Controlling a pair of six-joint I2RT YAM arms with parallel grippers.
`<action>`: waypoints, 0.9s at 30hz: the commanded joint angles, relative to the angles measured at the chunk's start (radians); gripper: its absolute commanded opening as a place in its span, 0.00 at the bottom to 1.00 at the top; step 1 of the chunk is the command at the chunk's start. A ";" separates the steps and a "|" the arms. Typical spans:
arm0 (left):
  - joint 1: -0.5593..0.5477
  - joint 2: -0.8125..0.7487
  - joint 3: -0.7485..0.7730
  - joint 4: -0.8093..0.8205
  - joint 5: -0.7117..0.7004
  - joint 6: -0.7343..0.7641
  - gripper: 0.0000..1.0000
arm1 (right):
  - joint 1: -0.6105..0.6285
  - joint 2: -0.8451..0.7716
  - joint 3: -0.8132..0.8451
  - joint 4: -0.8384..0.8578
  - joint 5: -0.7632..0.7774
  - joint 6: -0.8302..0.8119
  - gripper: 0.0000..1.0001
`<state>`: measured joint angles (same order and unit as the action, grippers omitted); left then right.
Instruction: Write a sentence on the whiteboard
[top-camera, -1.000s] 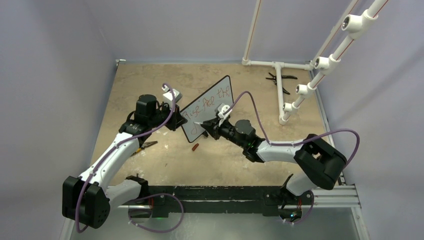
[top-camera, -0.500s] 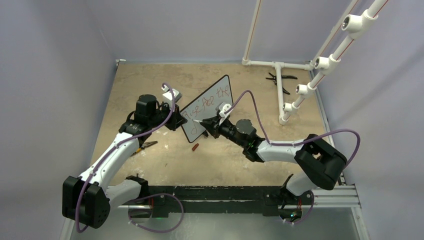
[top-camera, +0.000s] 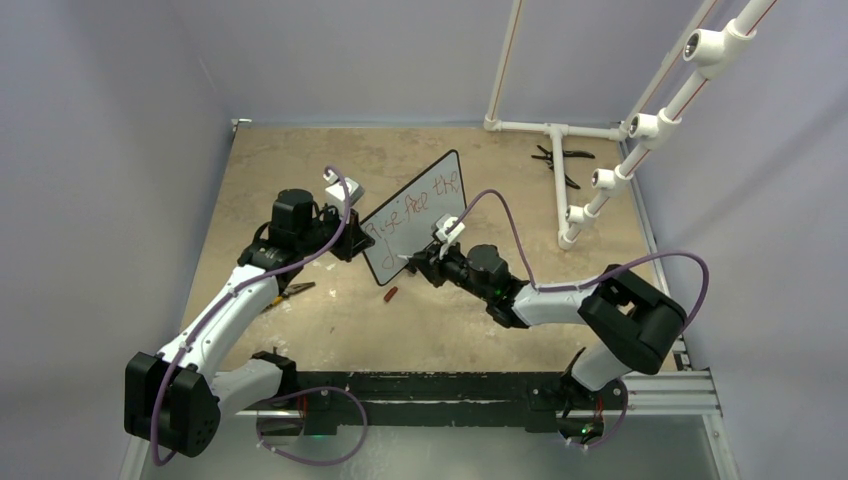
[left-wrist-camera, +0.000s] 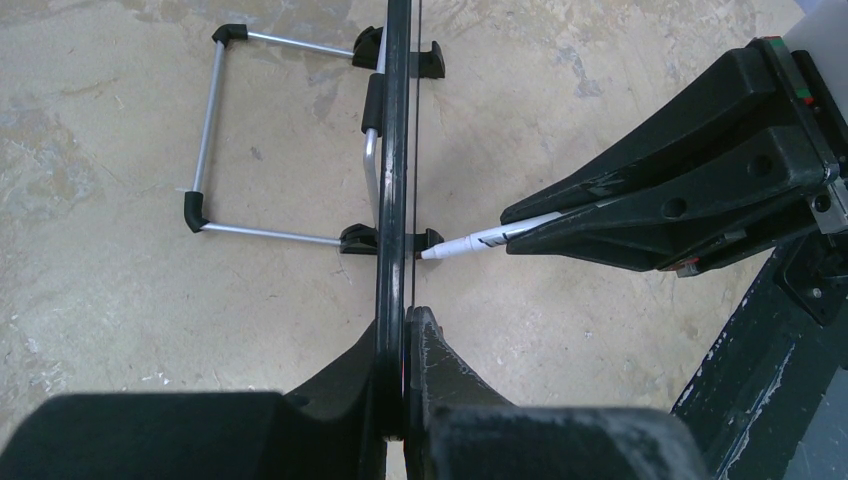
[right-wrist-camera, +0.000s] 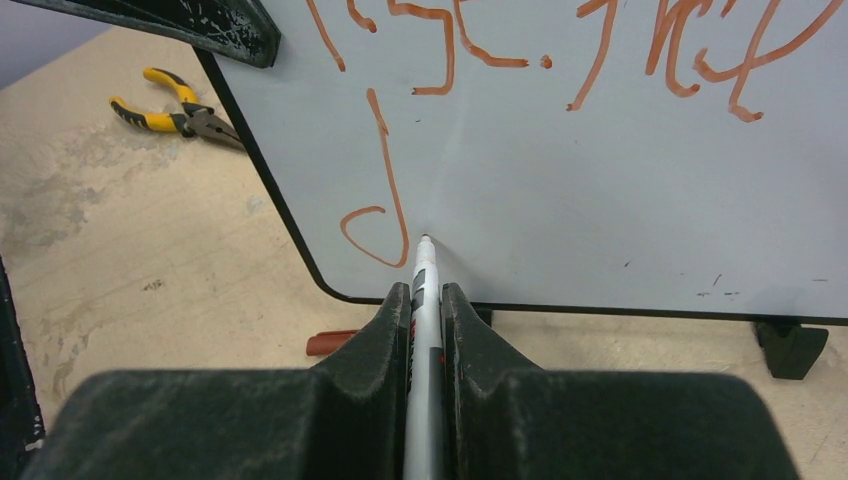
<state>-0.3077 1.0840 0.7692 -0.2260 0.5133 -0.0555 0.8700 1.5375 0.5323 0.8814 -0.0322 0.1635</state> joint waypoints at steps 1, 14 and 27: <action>-0.001 -0.024 0.010 0.006 0.027 0.009 0.00 | -0.002 -0.005 0.003 0.046 0.011 0.014 0.00; -0.001 -0.027 0.009 0.007 0.026 0.009 0.00 | 0.000 -0.009 0.010 0.090 -0.035 0.027 0.00; -0.001 -0.025 0.008 0.008 0.028 0.009 0.00 | 0.000 0.041 0.035 0.050 0.013 0.033 0.00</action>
<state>-0.3077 1.0824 0.7692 -0.2264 0.5133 -0.0555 0.8703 1.5574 0.5327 0.9272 -0.0494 0.1844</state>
